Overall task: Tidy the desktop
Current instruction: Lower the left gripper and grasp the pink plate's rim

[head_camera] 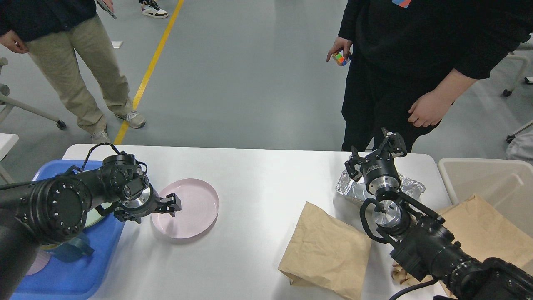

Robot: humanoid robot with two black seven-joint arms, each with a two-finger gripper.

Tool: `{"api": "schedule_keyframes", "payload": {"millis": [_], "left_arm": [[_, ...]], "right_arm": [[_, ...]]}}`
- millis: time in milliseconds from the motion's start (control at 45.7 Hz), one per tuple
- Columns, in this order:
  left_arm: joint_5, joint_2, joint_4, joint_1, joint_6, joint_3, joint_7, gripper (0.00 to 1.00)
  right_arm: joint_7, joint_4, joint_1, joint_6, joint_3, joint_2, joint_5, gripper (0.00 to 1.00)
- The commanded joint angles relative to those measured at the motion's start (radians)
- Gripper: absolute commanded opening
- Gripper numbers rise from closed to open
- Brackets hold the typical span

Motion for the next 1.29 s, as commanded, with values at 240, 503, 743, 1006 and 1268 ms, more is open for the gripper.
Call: {"api": "schedule_keyframes", "payload": {"millis": [240, 503, 743, 1006, 1268], "left_arm": [[0.000, -0.001, 0.001, 0.023, -0.005, -0.024, 0.036, 0.57], [0.000, 0.000, 0.001, 0.025, -0.063, -0.080, 0.213, 0.10], [-0.002, 0.000, 0.001, 0.025, -0.089, -0.095, 0.239, 0.00], [-0.002, 0.008, 0.001, 0.016, -0.088, -0.123, 0.240, 0.00], [-0.002, 0.019, 0.001, -0.036, -0.093, -0.143, 0.240, 0.00]], "right_arm": [[0.000, 0.000, 0.000, 0.000, 0.000, 0.000, 0.000, 1.00], [0.000, 0.000, 0.000, 0.000, 0.000, 0.000, 0.000, 1.00], [0.000, 0.000, 0.000, 0.000, 0.000, 0.000, 0.000, 1.00], [0.000, 0.000, 0.000, 0.000, 0.000, 0.000, 0.000, 1.00], [0.000, -0.002, 0.000, 0.000, 0.000, 0.000, 0.000, 1.00]]}}
